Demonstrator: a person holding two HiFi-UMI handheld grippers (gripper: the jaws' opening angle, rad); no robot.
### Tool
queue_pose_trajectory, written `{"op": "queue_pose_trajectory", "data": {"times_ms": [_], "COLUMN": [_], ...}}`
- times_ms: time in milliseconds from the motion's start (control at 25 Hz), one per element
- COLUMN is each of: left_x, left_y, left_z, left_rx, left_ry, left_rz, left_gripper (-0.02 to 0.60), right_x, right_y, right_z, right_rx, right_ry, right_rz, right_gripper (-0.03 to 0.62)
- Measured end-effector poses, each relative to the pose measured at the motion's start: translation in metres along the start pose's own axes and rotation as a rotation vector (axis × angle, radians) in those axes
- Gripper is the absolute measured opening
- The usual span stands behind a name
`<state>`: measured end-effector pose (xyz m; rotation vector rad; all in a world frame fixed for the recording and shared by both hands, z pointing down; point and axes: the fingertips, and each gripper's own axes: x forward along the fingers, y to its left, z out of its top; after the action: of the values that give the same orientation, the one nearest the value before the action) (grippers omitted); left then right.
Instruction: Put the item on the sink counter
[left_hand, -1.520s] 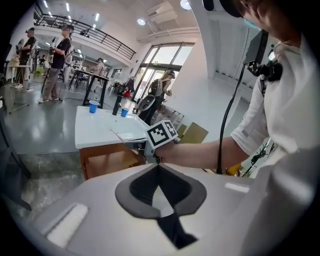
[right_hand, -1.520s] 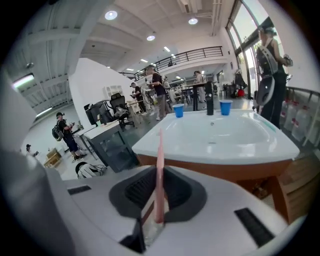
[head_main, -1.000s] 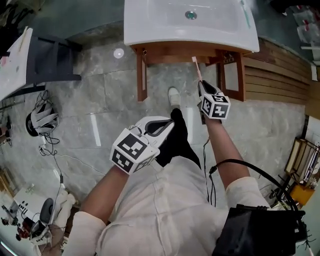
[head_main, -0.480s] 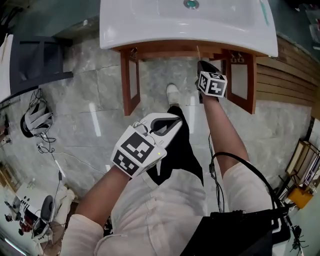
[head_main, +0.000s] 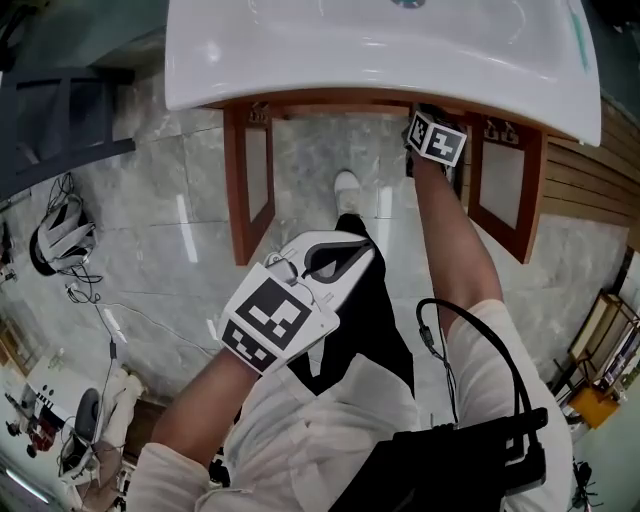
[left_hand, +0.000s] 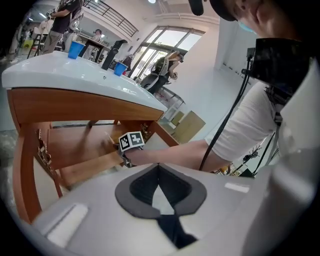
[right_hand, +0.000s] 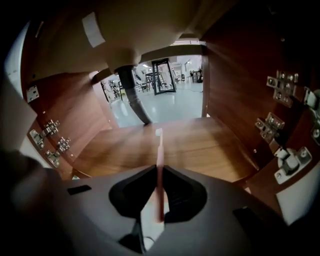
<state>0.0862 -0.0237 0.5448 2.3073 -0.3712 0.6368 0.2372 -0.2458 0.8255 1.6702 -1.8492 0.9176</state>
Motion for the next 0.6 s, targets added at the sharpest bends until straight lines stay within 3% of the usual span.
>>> {"op": "queue_pose_trajectory", "data": {"times_ms": [360,600], "left_x": [0.007,0.001], "left_y": [0.017,0.015], "left_z": [0.001,0.004], "left_rx": [-0.024,-0.027], "left_ry": [-0.024,-0.041], "left_rz": [-0.009,-0.017], "left_gripper": [0.006,0.006], "right_x": [0.031,0.023], "right_y": [-0.003,0.000], "right_z": [0.002,0.000], "right_rx": [-0.027,-0.036], "right_ry": [0.005,0.008], "right_rz": [-0.027,-0.017], "right_gripper": [0.044,0.092]}}
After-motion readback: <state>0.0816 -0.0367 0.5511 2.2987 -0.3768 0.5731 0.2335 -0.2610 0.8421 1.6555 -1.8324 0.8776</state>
